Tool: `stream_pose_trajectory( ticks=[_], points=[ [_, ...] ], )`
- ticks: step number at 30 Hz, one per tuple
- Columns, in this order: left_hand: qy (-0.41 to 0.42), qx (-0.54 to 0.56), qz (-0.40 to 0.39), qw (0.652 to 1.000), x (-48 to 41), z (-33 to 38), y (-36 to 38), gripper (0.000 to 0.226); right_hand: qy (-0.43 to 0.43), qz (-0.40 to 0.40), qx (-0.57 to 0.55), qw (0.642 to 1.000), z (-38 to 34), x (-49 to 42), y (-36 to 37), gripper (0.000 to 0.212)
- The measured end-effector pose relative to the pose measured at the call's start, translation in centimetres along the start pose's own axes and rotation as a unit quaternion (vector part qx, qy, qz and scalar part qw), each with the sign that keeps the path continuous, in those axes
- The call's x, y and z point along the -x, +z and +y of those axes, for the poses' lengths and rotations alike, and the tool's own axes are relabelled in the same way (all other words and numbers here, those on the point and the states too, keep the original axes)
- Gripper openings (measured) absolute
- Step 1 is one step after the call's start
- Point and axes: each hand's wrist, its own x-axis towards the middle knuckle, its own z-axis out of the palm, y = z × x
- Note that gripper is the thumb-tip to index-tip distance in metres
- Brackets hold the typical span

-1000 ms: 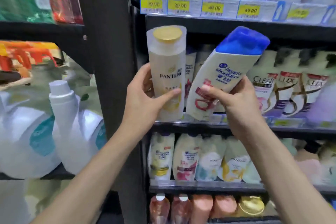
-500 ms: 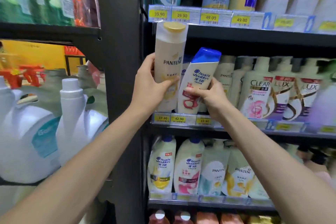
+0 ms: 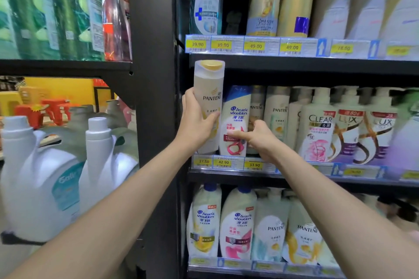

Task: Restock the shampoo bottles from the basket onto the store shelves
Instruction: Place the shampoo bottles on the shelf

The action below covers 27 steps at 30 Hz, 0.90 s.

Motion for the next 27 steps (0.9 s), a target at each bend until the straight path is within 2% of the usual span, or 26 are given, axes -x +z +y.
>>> stream_pose_trajectory(
  ticks=[5,8,9,12,14,17,20,23,27],
  points=[
    [0.027,-0.063,-0.036,0.997,0.1,-1.3,0.5,0.072,0.004,0.015,0.017,1.0,0.0,0.4,-0.6,0.063],
    [-0.012,-0.048,-0.056,0.997,0.3,-3.0,0.4,0.08,0.005,0.016,0.01,1.0,0.3,0.5,-0.9,0.082],
    [-0.035,-0.041,-0.052,0.997,0.3,-3.3,0.4,0.082,0.005,0.015,0.007,1.0,0.3,0.6,-0.8,0.078],
    [-0.053,-0.04,-0.041,0.997,0.4,-3.7,0.8,0.082,-0.003,0.035,0.007,0.999,0.5,1.1,-0.4,0.044],
    [-0.058,-0.04,-0.036,0.997,0.4,-3.5,1.1,0.083,-0.015,0.046,-0.003,0.999,0.7,1.2,-0.2,0.035],
    [-0.073,-0.069,-0.021,0.995,0.8,-3.6,1.6,0.093,-0.032,0.05,-0.013,0.998,0.7,1.4,0.0,0.032],
    [-0.042,-0.125,0.016,0.991,1.4,-3.7,2.3,0.103,-0.041,0.053,-0.013,0.998,0.9,1.5,0.2,0.031],
    [-0.013,-0.135,0.038,0.99,1.6,-4.3,2.3,0.094,-0.043,0.057,-0.011,0.997,0.9,1.6,0.3,0.032],
    [-0.028,-0.131,0.038,0.99,1.9,-4.6,2.2,0.086,-0.04,0.05,-0.024,0.998,0.8,1.8,0.4,0.036]
  ],
)
